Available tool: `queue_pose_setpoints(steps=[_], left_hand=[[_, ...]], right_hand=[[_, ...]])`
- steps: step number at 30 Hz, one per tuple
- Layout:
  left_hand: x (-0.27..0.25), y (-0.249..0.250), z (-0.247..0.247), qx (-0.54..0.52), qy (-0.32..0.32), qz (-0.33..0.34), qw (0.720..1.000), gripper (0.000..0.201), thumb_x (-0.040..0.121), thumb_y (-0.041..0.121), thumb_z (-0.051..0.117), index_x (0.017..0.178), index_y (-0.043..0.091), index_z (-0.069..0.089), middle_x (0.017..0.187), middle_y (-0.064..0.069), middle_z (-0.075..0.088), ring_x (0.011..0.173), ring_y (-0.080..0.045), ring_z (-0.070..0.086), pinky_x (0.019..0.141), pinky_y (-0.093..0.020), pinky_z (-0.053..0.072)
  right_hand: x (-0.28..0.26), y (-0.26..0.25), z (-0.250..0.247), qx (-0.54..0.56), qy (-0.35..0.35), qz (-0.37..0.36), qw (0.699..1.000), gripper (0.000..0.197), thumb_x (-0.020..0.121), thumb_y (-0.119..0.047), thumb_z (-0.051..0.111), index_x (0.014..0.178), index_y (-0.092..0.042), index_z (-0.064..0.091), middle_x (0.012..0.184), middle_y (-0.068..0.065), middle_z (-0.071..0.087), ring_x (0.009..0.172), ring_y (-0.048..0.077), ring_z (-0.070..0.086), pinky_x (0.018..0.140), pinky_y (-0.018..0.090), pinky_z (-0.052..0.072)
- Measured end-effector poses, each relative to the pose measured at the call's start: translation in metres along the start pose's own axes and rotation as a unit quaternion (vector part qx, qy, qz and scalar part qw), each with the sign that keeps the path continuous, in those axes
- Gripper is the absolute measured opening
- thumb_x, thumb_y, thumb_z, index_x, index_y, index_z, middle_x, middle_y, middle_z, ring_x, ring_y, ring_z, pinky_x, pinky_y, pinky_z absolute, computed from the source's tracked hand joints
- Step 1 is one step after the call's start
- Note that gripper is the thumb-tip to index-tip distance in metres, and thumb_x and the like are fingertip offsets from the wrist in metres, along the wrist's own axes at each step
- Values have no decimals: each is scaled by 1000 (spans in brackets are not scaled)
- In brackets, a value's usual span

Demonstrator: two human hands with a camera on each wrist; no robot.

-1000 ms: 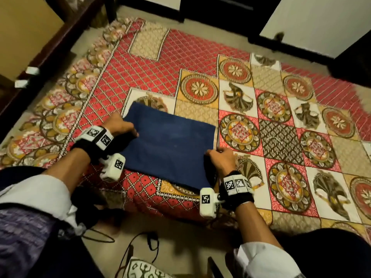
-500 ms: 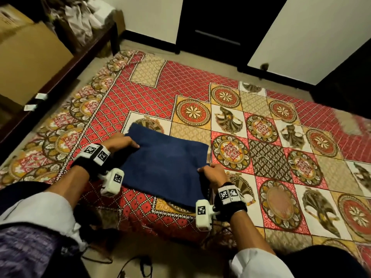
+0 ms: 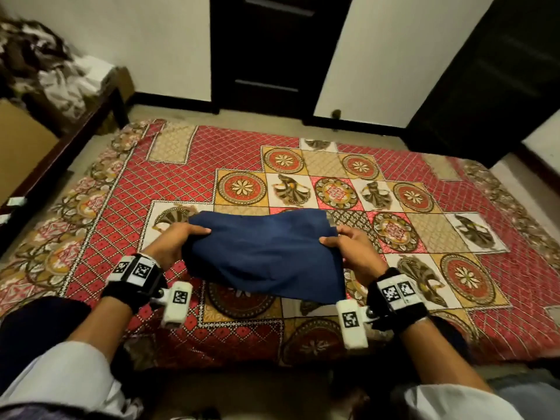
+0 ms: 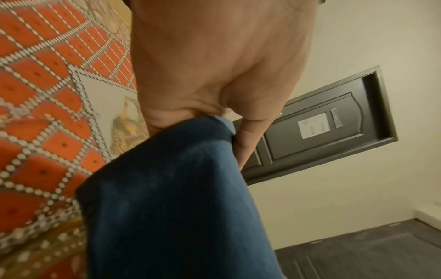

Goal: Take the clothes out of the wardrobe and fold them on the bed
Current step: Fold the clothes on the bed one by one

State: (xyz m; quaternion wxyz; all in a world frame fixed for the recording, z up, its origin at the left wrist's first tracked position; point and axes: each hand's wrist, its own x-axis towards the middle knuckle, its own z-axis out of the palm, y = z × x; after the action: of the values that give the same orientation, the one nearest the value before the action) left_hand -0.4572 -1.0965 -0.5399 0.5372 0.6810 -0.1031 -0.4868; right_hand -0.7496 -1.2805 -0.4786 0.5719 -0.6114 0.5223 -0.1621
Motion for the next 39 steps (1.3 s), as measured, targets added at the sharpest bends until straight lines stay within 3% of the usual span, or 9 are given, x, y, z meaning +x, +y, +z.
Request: queue_pose_setpoints(steps=[4, 11, 15, 22, 27, 31, 34, 37, 39], left_hand=[[-29, 22, 63, -3, -19, 45, 999, 38, 89, 5, 68, 125, -2, 64, 118, -19, 71, 105, -32, 68, 75, -34, 51], [-94, 70, 193, 36, -124, 130, 983, 28, 94, 6, 63, 122, 2, 65, 110, -12, 73, 93, -20, 69, 72, -30, 52], [-125, 82, 272, 66, -194, 154, 967, 13, 95, 3, 60, 99, 13, 66, 73, 6, 74, 71, -8, 66, 58, -24, 47], [-168, 61, 409, 133, -314, 158, 927, 23, 85, -1, 69, 100, 15, 72, 105, -6, 75, 106, -27, 69, 96, -43, 52], [-198, 16, 478, 200, -388, 105, 893, 24, 78, 11, 74, 102, 14, 74, 106, -8, 77, 106, -29, 70, 102, -49, 51], [-226, -23, 517, 246, -427, 59, 868, 16, 87, 3, 65, 99, 12, 72, 94, -5, 76, 94, -24, 71, 76, -30, 56], [-234, -59, 542, 327, -435, 43, 838, 22, 89, 1, 64, 110, 0, 71, 109, -18, 73, 102, -30, 68, 87, -46, 56], [-234, -95, 563, 416, -433, 33, 799, 13, 92, 1, 60, 105, 0, 62, 101, -15, 66, 91, -25, 61, 56, -29, 42], [-228, -119, 578, 462, -441, 20, 769, 20, 87, 3, 62, 107, 0, 62, 108, -19, 67, 97, -29, 62, 62, -29, 46]], right_hand=[[-50, -20, -71, 20, 33, -44, 998, 11, 93, -7, 70, 100, -15, 69, 87, -2, 74, 83, 17, 67, 72, 32, 48], [-140, -9, -198, 74, 133, -51, 987, 23, 92, -6, 72, 115, -9, 71, 101, 4, 78, 94, 19, 71, 72, 29, 52], [-204, 20, -261, 111, 212, -53, 970, 15, 92, -9, 73, 103, -18, 71, 89, -3, 76, 73, 9, 70, 53, 20, 51], [-319, 90, -327, 182, 317, -25, 931, 28, 93, -6, 71, 120, -14, 72, 113, 3, 77, 89, 13, 74, 61, 21, 57], [-378, 141, -343, 205, 389, 20, 898, 30, 93, 0, 67, 119, -15, 71, 107, 2, 79, 85, 13, 75, 75, 32, 61], [-405, 188, -347, 191, 417, 74, 885, 27, 92, 0, 68, 105, -23, 69, 94, -4, 80, 73, 5, 75, 60, 23, 57], [-404, 220, -351, 155, 413, 117, 890, 30, 92, 4, 69, 119, -10, 70, 111, 10, 76, 74, 4, 74, 58, 20, 55], [-397, 256, -350, 166, 414, 161, 880, 38, 89, 9, 69, 126, -1, 68, 114, 15, 73, 73, 8, 73, 55, 14, 54], [-392, 275, -346, 188, 404, 198, 873, 34, 89, 9, 70, 122, -2, 69, 109, 12, 75, 77, 11, 71, 55, 15, 55]])
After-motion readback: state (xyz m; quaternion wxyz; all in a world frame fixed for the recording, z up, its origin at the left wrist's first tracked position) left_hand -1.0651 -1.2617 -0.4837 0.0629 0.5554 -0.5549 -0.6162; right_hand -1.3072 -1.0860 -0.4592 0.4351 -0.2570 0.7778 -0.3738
